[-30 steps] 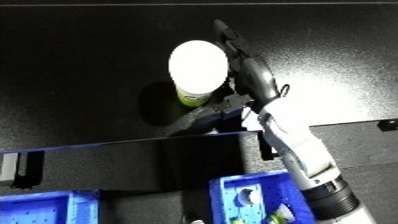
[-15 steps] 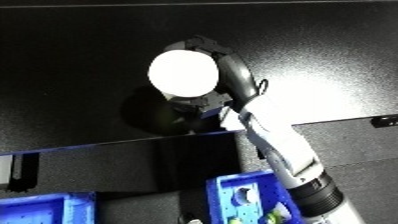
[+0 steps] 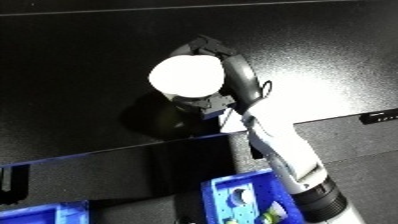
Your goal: Pick up the object and place it into the box
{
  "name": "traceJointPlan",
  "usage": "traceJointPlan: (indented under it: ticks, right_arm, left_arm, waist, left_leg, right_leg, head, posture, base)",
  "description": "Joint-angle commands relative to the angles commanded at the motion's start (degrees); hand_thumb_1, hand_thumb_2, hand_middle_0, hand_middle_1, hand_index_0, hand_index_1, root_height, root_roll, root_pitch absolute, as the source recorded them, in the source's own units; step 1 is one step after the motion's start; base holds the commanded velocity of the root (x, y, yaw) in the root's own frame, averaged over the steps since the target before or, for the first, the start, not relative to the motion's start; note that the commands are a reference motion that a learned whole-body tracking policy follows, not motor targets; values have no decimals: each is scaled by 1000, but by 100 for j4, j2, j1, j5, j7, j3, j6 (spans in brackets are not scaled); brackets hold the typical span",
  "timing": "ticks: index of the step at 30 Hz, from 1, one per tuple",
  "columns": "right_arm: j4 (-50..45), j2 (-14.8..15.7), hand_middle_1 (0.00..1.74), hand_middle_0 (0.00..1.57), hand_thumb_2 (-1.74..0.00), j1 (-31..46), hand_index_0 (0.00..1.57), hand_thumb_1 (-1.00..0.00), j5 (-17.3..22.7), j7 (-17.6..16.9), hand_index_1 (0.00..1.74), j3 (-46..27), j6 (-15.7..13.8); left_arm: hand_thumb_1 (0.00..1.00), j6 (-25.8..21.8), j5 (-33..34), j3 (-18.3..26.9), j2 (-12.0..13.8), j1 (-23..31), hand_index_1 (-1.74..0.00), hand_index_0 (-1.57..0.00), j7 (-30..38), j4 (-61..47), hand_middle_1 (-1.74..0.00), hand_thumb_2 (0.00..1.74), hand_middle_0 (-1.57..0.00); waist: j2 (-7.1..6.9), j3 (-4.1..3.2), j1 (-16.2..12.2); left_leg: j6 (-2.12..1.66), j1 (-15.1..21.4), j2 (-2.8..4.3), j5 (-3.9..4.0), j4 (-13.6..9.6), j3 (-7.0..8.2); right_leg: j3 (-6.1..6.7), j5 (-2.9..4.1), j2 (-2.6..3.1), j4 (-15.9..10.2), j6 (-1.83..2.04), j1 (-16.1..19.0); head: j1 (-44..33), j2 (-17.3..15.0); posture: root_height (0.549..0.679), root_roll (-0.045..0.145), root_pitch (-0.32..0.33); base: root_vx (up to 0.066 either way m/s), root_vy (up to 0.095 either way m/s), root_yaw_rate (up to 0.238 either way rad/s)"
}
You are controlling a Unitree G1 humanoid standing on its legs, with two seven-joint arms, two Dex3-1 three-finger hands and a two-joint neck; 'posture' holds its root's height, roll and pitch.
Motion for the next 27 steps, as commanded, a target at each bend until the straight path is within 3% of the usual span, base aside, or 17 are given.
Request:
traceJointPlan:
  ticks: [6, 7, 11, 14, 15, 17, 20, 27]
  right_arm:
    - [-320, -135, 1653, 1492, -1653, 469, 1492, -950, -129, -217, 1653, -417, -417]
    - [-411, -177, 1653, 1492, -1653, 655, 1492, -950, -180, -286, 1653, -627, -615]
    - [-657, -274, 1653, 1492, -1653, 1033, 1492, -950, -266, -424, 1653, -1077, -920]
    - [-779, -332, 1653, 1492, -1653, 1211, 1492, -950, -273, -491, 1653, -1304, -1060]
    - [-888, -373, 1653, 1492, -1653, 1392, 1492, -950, -250, -568, 1653, -1516, -1190]
    - [-933, -385, 1653, 1492, -1653, 1491, 1492, -950, -243, -611, 1653, -1623, -1248]
    - [-1002, -415, 1653, 1492, -1653, 1955, 1492, -950, -194, -723, 1653, -2071, -1526]
    - [-803, -359, 1653, 1492, -1653, 2660, 1492, -950, -43, -907, 1653, -2751, -2107]
  left_arm:
    - [0, -156, -161, 122, -92, 124, 0, 0, -60, 71, 0, 0, 0]
    - [0, -193, -233, 149, -127, 163, 0, 0, -60, 91, 0, 0, 0]
    - [0, -207, -336, 219, -166, 235, 0, 0, -36, 93, 0, 0, 0]
    - [0, -208, -380, 264, -176, 267, 0, 0, -37, 103, 0, 0, 0]
    - [0, -217, -438, 306, -192, 288, 0, 0, -41, 120, 0, 0, 0]
    - [0, -223, -472, 325, -204, 294, 0, 0, -43, 125, 0, 0, 0]
    - [0, -260, -630, 369, -268, 321, 0, 0, -67, 144, 0, 0, 0]
    - [0, -408, -761, 403, -380, 390, 0, 0, -188, 230, 0, 0, 0]
  waist:
    - [-34, 20, -198]
    - [-42, 26, -280]
    - [-51, 26, -447]
    - [-47, 18, -536]
    - [-36, 6, -629]
    - [-26, -1, -681]
    - [38, -11, -900]
    - [178, -3, -1152]
  left_leg:
    - [-3, 56, 71, -57, -26, 131]
    - [-3, 77, 92, -87, -28, 183]
    - [-2, 125, 110, -146, -49, 281]
    - [2, 153, 103, -177, -63, 326]
    - [10, 179, 92, -209, -72, 369]
    - [16, 192, 85, -226, -73, 392]
    - [46, 246, 50, -283, -82, 476]
    - [81, 397, -31, -296, -214, 568]
  right_leg:
    - [92, 55, 71, -102, 31, 19]
    - [132, 58, 102, -107, 35, 18]
    - [219, 49, 172, -117, 35, 15]
    - [264, 45, 217, -131, 34, 9]
    - [313, 45, 264, -148, 34, -6]
    - [339, 47, 288, -155, 34, -18]
    - [442, 56, 376, -160, 39, -64]
    - [586, 82, 474, -233, 58, -78]
  head:
    - [788, 183]
    - [965, 247]
    - [1404, 386]
    - [1574, 418]
    - [1808, 449]
    - [1911, 431]
    - [2191, 323]
    - [2321, 241]
  posture:
    - [636, 57, -37]
    - [636, 56, -36]
    - [637, 57, -31]
    - [637, 57, -28]
    - [637, 58, -25]
    - [637, 59, -22]
    - [637, 61, -16]
    - [638, 65, -9]
  base:
    - [-16, 56, -129]
    - [-10, 56, -110]
    - [-8, 56, -106]
    - [-7, 66, -117]
    - [-3, 74, -138]
    - [0, 83, -148]
    - [18, 96, -182]
    - [21, 73, -172]
